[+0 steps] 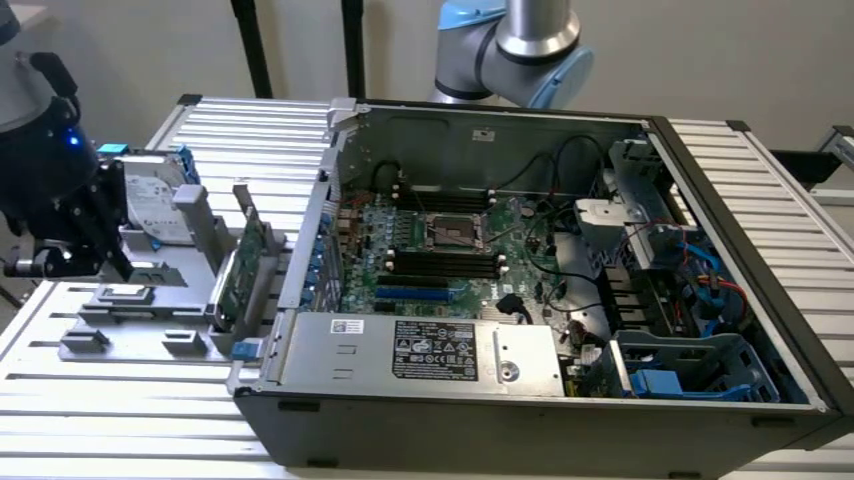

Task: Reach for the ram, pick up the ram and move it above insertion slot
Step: 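Pick up the ram and move it above insertion slot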

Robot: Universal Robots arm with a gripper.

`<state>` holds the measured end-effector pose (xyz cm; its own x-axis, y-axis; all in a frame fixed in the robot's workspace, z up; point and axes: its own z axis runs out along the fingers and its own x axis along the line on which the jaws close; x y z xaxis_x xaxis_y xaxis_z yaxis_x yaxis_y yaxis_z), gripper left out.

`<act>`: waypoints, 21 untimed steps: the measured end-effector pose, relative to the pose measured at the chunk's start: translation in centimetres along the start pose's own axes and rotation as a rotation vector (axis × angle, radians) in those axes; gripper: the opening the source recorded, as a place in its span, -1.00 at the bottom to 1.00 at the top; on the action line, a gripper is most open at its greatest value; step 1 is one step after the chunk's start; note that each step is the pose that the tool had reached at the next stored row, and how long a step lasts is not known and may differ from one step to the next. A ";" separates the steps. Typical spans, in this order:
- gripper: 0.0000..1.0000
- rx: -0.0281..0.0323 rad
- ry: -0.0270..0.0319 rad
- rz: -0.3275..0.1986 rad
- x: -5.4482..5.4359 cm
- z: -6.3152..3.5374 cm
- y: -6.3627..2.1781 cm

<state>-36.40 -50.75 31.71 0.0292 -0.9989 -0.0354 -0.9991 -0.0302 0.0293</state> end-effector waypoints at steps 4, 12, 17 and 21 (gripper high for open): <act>-0.73 -0.0010 -0.0005 -0.001 0.0 -1.88 -1.29; -0.73 -0.0057 -0.0010 -0.003 -0.1 -5.61 -4.21; -0.73 -0.0114 -0.0017 -0.004 -0.1 -7.89 -6.40; -0.73 -0.0151 -0.0028 -0.005 -0.1 -9.13 -8.17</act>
<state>-27.96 -50.75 40.60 0.0340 -0.9987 -0.0384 -0.9984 -0.0357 0.0442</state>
